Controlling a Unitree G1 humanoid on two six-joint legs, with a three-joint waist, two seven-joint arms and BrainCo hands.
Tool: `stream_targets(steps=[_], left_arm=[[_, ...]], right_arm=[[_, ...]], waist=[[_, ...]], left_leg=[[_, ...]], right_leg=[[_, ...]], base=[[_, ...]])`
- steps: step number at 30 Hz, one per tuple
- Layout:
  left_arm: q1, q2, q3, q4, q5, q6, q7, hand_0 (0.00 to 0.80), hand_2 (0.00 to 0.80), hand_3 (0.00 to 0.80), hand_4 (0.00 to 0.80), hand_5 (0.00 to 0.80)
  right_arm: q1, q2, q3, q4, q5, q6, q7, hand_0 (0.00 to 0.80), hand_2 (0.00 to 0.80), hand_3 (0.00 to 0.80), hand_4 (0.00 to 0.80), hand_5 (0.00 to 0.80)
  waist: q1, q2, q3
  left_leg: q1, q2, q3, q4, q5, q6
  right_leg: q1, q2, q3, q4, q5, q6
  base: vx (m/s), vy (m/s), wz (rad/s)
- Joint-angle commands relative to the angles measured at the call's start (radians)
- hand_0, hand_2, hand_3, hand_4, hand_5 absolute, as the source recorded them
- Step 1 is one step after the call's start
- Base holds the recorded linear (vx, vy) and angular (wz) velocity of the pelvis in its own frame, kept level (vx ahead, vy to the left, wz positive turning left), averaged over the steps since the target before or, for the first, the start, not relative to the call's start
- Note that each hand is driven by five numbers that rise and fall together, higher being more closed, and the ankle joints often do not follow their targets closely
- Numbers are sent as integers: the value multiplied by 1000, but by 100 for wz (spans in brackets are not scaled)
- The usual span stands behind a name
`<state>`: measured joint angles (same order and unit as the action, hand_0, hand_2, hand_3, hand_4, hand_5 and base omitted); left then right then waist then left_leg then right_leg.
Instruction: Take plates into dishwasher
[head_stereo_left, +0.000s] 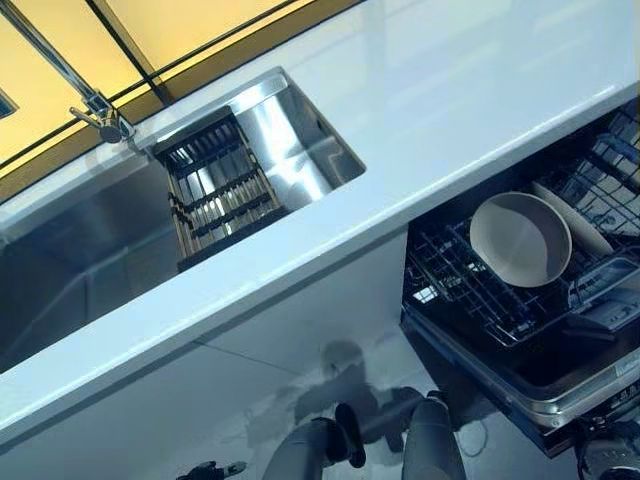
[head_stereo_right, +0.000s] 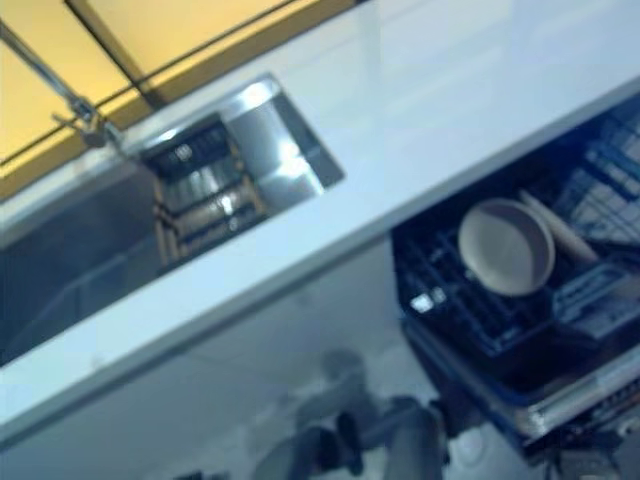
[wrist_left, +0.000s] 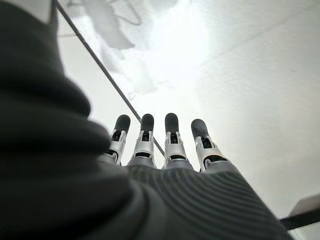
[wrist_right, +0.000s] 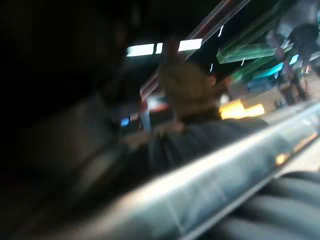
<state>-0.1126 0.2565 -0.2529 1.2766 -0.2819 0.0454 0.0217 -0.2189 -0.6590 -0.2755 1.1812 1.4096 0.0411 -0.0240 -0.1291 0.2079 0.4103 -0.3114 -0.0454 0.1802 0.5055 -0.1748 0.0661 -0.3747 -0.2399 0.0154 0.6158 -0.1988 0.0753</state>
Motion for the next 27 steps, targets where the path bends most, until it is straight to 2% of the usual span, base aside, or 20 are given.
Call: stream_targets(steps=[1,7,11,22,27], left_arm=[[15,4,6,-8,-10,8,5,0,0,0,0,0],[28,13,-2,-19,21,28,-6,0,0,0,0,0],[41,19,-9,-25,43,28,-12,0,0,0,0,0],[59,40,-26,-43,69,40,-18,0,0,0,0,0],[60,48,-15,-37,69,43,-12,0,0,0,0,0]], right_arm=[[-259,26,24,-141,13,-7,208,0,0,0,0,0],[-345,19,91,-235,-60,30,287,0,0,0,0,0],[-375,23,123,-283,-74,59,325,0,0,0,0,0],[-428,60,190,-413,-61,70,329,0,0,0,0,0],[-438,78,201,-414,-89,67,292,0,0,0,0,0]], waist=[[58,8,-42],[86,-20,-61],[99,-44,-69],[121,-95,-74],[131,-120,-93]], left_leg=[[49,-25,-6,119,-138,24],[76,-23,-35,106,-125,21],[105,-16,-49,93,-114,18],[139,5,-64,81,-103,13],[173,14,-65,43,-90,9]], right_leg=[[10,12,-47,8,17,-89],[54,14,-75,4,2,-89],[97,22,-91,-12,4,-86],[160,43,-107,-39,5,-88],[204,53,-113,-80,18,-80]], base=[[-20,-56,9],[22,-66,-10],[71,-79,28],[37,-62,11],[51,-24,22]])
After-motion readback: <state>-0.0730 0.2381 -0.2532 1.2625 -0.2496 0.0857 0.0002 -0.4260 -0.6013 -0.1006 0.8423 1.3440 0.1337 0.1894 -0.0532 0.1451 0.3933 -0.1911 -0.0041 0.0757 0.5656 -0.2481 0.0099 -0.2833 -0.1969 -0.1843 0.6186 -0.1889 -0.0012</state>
